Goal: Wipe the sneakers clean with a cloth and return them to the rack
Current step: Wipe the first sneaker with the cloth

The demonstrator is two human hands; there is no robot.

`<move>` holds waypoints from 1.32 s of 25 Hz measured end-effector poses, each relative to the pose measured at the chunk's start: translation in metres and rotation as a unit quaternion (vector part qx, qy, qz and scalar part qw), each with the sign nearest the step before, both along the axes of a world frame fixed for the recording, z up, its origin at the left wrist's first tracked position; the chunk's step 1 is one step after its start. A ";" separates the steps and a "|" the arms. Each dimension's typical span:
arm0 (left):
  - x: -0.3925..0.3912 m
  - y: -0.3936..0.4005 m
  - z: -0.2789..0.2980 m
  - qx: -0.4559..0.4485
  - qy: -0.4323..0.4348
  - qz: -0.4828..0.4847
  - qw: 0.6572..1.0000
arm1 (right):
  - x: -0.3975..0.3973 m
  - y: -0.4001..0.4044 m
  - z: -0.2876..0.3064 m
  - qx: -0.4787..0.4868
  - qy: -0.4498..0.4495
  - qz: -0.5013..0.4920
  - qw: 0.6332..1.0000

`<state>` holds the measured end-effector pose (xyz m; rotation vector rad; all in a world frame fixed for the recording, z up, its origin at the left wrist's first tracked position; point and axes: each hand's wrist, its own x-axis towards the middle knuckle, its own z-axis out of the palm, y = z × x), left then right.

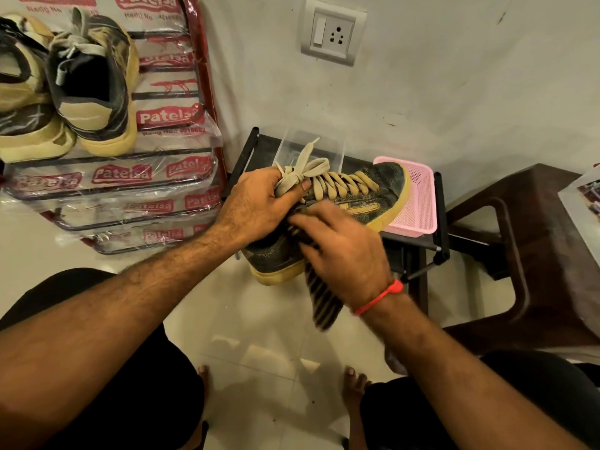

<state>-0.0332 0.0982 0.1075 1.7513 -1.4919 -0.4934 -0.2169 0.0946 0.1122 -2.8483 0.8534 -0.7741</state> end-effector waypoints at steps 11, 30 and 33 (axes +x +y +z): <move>0.005 -0.002 0.010 0.083 0.108 0.086 0.987 | 0.008 0.019 -0.006 0.032 -0.002 0.087 0.996; 0.016 -0.001 0.017 0.144 0.233 0.128 0.953 | -0.003 0.017 -0.013 0.035 -0.068 0.105 0.992; 0.018 0.000 0.026 0.134 0.245 0.126 0.952 | -0.014 -0.012 -0.003 0.029 -0.078 0.073 0.994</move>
